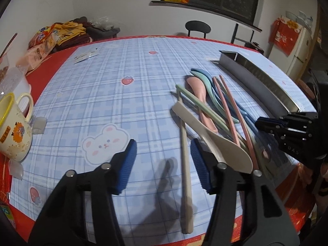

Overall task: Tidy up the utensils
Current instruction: 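Close the right tool on a blue chopstick while the left tool approaches a beige chopstick, then close the left tool on the beige chopstick while the right tool holds the blue chopstick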

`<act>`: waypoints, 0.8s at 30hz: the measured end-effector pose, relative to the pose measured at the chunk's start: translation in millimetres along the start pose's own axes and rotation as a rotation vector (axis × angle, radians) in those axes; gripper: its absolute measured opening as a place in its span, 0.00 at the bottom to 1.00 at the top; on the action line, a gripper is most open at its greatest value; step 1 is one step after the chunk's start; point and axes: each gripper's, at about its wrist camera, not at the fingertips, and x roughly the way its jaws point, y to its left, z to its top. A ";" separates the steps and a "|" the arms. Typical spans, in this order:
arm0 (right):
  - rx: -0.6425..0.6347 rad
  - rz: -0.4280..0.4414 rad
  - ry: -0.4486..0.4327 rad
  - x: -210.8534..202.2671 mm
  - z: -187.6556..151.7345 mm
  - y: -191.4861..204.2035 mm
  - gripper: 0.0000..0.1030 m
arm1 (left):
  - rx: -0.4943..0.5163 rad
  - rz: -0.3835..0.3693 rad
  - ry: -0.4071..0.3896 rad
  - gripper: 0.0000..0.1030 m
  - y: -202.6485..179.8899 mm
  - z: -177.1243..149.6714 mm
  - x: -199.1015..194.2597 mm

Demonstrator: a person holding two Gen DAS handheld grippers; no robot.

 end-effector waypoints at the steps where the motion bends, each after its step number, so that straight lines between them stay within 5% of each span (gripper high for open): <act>1: -0.005 -0.004 -0.001 0.1 0.1 0.8 0.07 | 0.009 -0.003 0.003 0.50 -1.9 0.1 1.2; 24: 0.017 0.043 -0.007 2.7 -0.1 -5.7 0.08 | 0.223 0.023 0.114 0.23 -35.5 18.4 41.6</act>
